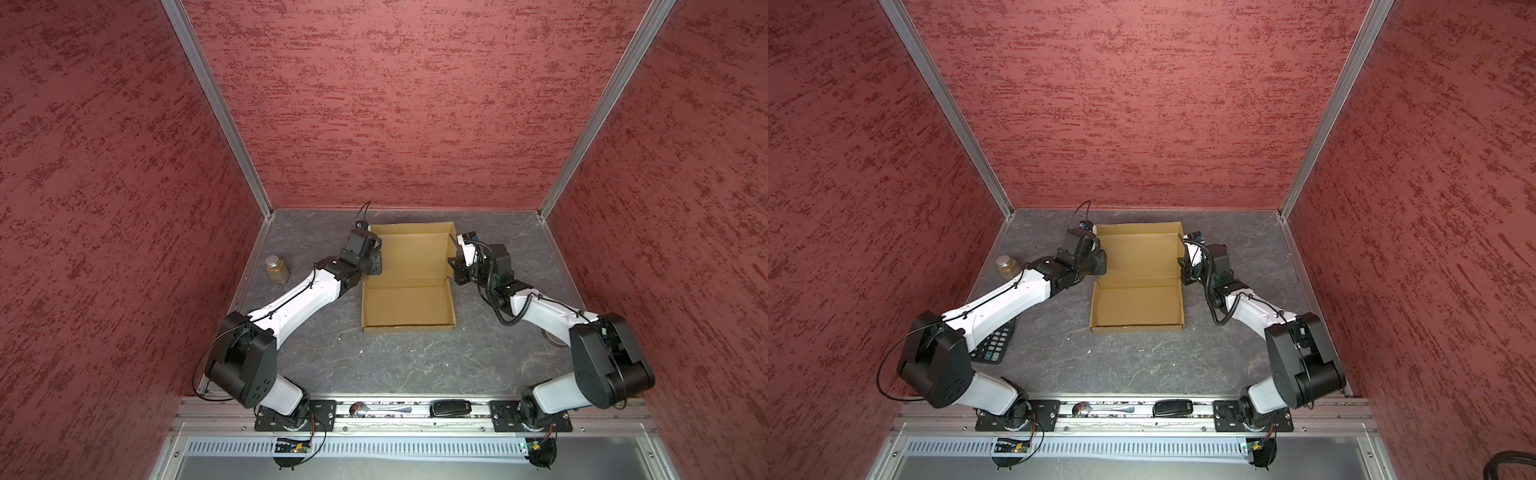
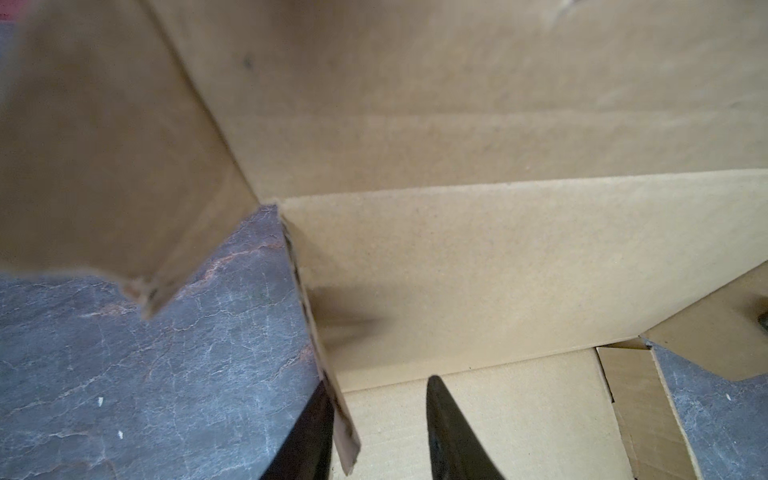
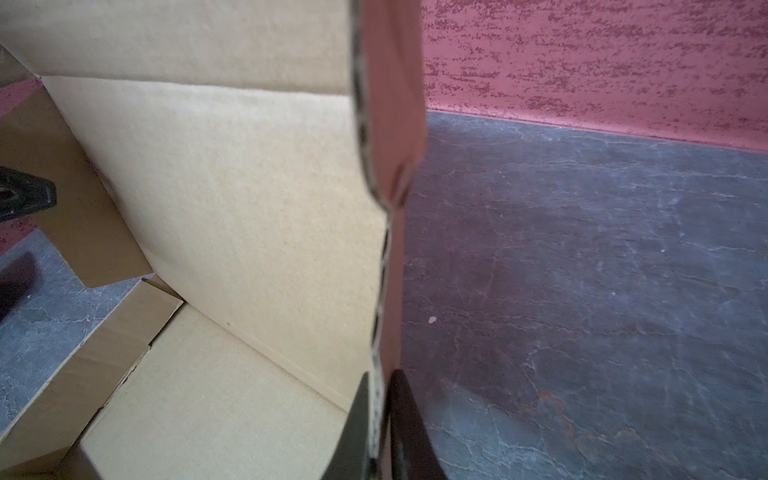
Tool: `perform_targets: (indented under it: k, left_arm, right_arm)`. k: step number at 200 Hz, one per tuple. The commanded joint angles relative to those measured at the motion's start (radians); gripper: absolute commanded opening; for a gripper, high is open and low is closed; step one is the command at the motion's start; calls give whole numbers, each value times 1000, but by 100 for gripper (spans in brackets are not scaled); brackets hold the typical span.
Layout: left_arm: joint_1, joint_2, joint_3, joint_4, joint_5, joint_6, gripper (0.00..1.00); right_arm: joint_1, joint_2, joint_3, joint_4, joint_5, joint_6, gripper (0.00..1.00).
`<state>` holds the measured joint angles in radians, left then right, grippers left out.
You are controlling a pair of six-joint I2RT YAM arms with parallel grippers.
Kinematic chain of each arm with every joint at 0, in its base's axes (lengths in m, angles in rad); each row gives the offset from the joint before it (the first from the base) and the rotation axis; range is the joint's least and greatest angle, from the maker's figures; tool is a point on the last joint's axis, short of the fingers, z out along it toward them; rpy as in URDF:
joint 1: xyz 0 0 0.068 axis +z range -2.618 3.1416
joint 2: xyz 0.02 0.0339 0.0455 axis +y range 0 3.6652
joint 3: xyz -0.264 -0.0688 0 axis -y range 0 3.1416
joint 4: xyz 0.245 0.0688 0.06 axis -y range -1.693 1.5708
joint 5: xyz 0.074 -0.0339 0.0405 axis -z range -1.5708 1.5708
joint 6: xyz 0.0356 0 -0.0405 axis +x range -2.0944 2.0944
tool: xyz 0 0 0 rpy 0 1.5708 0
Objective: Fold the paper box
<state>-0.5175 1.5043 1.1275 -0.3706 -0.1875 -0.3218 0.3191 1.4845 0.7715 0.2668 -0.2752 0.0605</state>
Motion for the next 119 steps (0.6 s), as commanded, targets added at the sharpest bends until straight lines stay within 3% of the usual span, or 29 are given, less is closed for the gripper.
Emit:
perform_targets:
  k: [1,119]
  left_arm:
    - [-3,2,19,1,46,22,39]
    - [53,16,93,-55,16,80,39]
  right_arm:
    - [23,-26,-1,58,-27,-13,10]
    - [23,-14,17,39,-70,-45,9]
